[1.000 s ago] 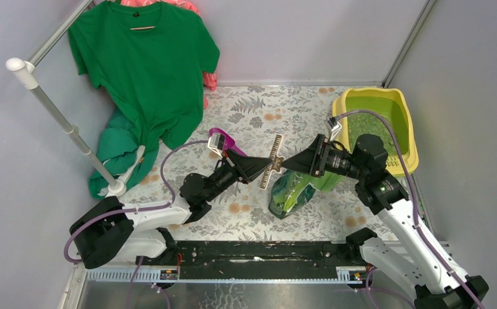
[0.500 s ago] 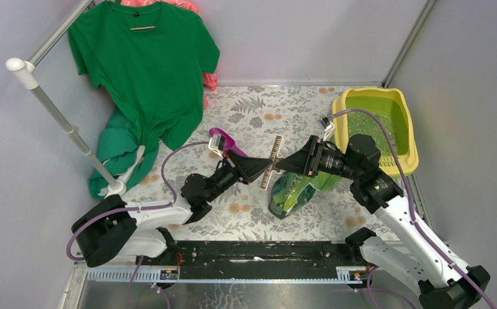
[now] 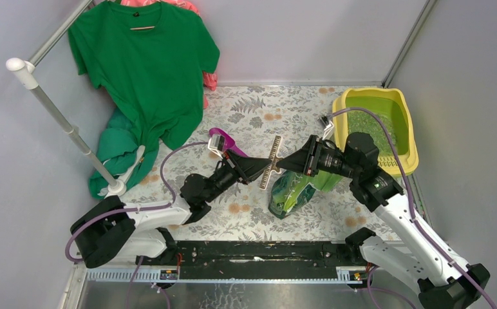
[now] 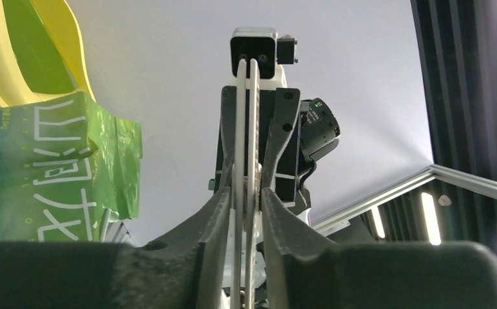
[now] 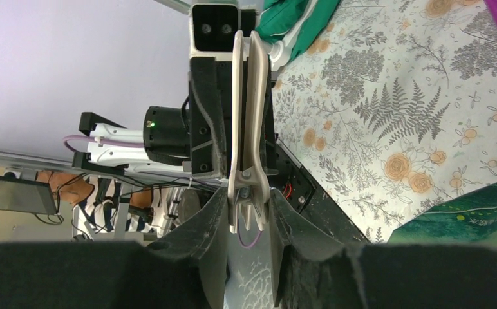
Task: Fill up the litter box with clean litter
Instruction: Adjust the clamp.
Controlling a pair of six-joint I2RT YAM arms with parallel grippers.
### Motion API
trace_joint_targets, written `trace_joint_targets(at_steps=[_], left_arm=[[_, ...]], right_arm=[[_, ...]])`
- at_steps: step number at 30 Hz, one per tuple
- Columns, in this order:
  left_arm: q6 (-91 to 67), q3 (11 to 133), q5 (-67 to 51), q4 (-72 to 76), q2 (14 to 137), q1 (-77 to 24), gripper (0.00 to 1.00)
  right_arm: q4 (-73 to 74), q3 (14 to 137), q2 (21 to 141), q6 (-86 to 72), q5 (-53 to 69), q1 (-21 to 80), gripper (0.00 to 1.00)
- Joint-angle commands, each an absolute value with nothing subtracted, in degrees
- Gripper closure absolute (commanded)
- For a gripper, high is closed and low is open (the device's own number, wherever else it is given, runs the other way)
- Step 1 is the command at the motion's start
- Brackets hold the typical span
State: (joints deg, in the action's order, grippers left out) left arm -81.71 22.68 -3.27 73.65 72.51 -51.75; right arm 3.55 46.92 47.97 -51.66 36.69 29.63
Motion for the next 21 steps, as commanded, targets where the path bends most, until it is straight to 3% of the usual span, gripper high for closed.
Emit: trace_joint_targets(at_steps=[1, 10, 17, 21], left_arm=[[-78.35, 24.34, -3.85, 71.3, 68.02, -51.21, 0.64], [-70.85, 27.16, -3.09, 53.78, 57.75, -50.48, 0.55], [-71.81, 30.81, -12.03, 60.46, 66.69, -50.48, 0.54], [-72.07, 28.48, -10.48, 61.95, 66.51, -50.46, 0.55]], right_arm=[[6.39, 51.45, 48.17, -49.26, 35.1, 30.06, 1.0], [13.72, 55.75, 47.6, -47.29, 32.26, 30.06, 1.0], [10.57, 54.84, 47.91, -49.1, 34.12, 30.03, 1.0], [10.93, 55.11, 47.65, -48.97, 34.44, 30.12, 1.0]])
